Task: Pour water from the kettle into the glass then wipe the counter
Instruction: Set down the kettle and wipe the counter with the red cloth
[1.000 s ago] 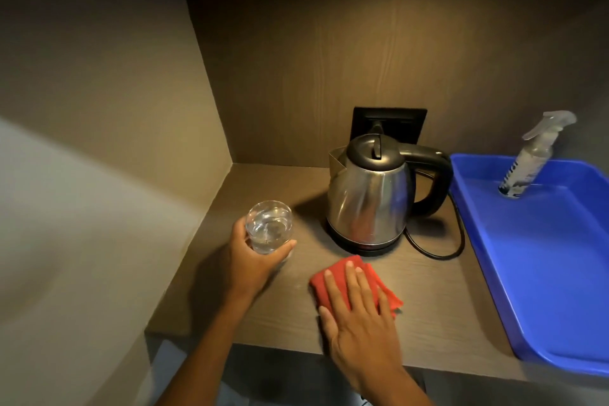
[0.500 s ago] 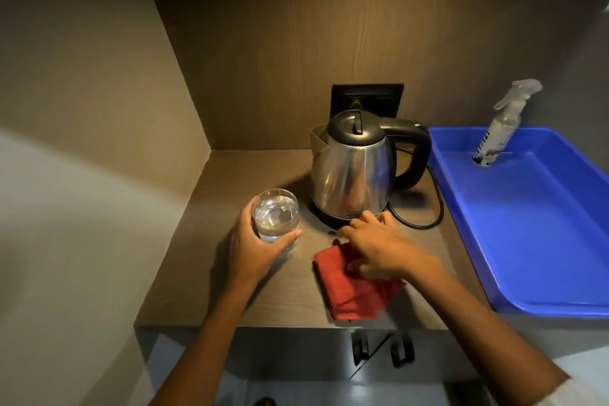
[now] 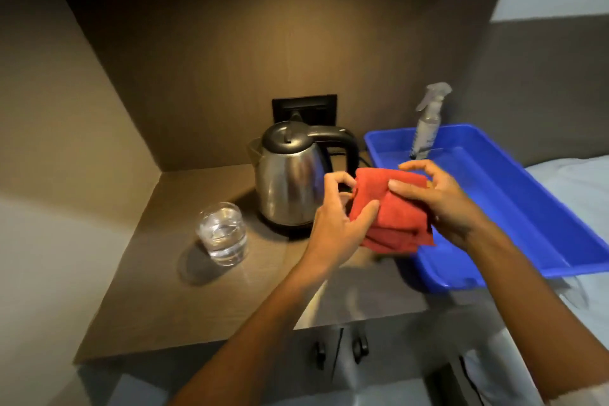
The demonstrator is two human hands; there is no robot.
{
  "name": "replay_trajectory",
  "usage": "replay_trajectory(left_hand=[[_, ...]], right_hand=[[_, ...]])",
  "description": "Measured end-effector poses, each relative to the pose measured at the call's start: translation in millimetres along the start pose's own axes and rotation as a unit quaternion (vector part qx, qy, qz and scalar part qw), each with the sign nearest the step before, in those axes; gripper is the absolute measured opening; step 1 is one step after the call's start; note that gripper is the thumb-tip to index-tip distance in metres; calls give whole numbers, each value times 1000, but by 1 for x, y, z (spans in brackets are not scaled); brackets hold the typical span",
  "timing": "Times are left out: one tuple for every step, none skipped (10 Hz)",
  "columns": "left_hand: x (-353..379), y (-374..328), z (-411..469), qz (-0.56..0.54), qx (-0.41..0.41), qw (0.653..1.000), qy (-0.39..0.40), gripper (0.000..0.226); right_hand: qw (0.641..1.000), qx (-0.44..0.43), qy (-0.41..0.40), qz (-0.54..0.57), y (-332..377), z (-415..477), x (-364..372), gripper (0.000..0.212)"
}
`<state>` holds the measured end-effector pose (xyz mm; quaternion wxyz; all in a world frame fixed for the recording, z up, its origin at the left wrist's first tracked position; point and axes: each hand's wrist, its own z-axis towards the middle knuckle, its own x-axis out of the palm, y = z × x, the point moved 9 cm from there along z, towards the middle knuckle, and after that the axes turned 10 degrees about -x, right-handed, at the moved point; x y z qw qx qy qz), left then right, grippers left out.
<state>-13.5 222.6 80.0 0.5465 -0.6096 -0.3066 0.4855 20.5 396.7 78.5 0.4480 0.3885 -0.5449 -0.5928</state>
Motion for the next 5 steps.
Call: replay_trajectory(left_hand=[[61,-22,25,86,4,996,28,25],[123,-21,36,200,-6,976,87,20],[170,-13,32,291,-3,943,162,32],[200,15,18,440,-31,861,251,44],[197,17,8,477,-9,844,247,53]], right_hand=[[988,37,-143,-37,-4,12,-62,43],[969,65,-164,-173,-11,18,-113,31],[930,102,-163,-313,-21,11,-150,23],[862,179,-79,-468,-51,-5,-167,45],[772,216,-52,-595,-58,-25,-172,78]])
